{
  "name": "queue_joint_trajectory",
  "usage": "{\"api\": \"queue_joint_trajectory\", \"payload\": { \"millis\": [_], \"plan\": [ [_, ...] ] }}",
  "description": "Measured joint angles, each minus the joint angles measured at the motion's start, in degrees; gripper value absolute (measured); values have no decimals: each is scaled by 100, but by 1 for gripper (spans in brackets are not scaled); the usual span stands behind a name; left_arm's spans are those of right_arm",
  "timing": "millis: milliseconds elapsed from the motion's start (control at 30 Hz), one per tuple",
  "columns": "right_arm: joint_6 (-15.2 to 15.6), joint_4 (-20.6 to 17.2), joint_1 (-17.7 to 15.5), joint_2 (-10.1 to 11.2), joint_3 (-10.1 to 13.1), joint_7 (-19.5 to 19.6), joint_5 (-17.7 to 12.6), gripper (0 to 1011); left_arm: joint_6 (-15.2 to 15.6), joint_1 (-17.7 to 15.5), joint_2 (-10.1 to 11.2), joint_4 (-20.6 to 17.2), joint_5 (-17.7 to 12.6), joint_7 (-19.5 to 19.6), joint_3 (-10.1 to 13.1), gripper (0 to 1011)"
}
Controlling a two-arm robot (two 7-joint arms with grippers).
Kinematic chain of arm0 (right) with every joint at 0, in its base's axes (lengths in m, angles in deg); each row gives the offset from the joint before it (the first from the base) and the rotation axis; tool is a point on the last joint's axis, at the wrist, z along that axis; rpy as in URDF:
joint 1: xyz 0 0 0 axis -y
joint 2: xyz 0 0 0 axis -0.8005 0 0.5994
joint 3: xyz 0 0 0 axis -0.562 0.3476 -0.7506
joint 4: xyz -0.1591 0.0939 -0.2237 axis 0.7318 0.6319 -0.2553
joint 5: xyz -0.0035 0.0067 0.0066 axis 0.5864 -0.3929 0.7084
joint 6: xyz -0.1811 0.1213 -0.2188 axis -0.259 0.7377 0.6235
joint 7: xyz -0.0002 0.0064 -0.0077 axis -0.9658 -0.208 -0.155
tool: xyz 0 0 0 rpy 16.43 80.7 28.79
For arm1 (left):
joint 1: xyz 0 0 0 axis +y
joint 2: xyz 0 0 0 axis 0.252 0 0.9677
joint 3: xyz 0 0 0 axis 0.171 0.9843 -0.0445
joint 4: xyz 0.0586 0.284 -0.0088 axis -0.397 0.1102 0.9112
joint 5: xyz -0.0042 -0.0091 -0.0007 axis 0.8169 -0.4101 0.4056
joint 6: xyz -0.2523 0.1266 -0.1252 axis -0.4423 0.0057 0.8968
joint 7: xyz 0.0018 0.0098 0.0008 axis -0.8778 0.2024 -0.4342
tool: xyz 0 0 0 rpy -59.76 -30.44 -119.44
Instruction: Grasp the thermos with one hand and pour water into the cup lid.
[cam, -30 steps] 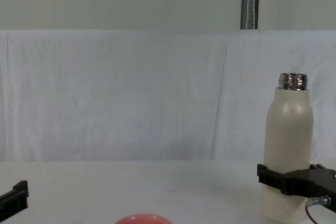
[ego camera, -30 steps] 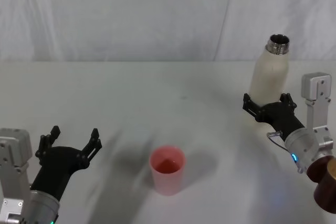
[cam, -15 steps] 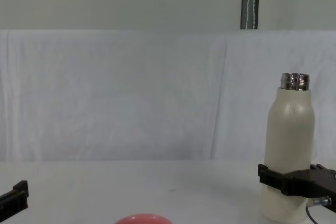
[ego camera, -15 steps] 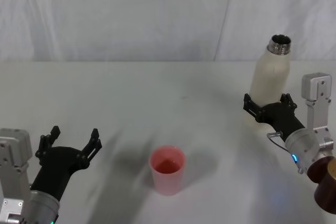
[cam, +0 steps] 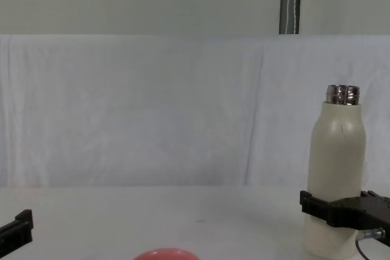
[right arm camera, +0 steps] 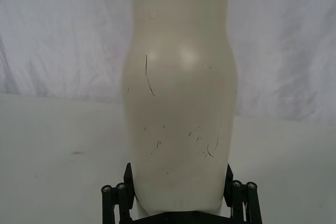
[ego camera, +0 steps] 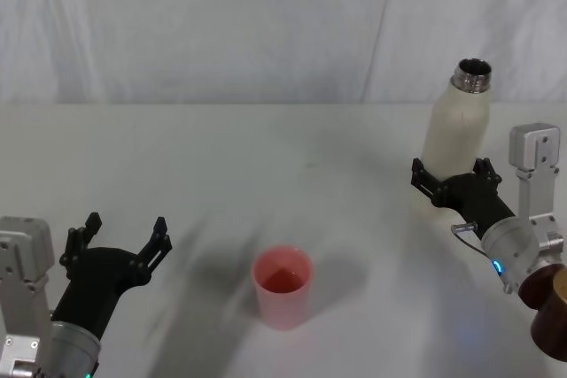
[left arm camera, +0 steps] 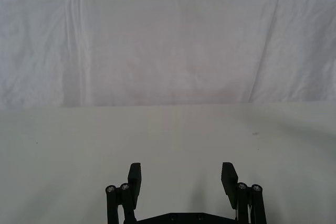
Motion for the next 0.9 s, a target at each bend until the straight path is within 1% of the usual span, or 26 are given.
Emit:
{"api": "queue_joint_trajectory", "payload": {
  "millis": [633,900],
  "plan": [
    [2,-12,-5,2,0,0,0,958,0,0,0,0,0,0,0,1001],
    [14,-239,-34,71,-16,-30,28,958,0,0,0,0,0,0,0,1001]
  ]
}}
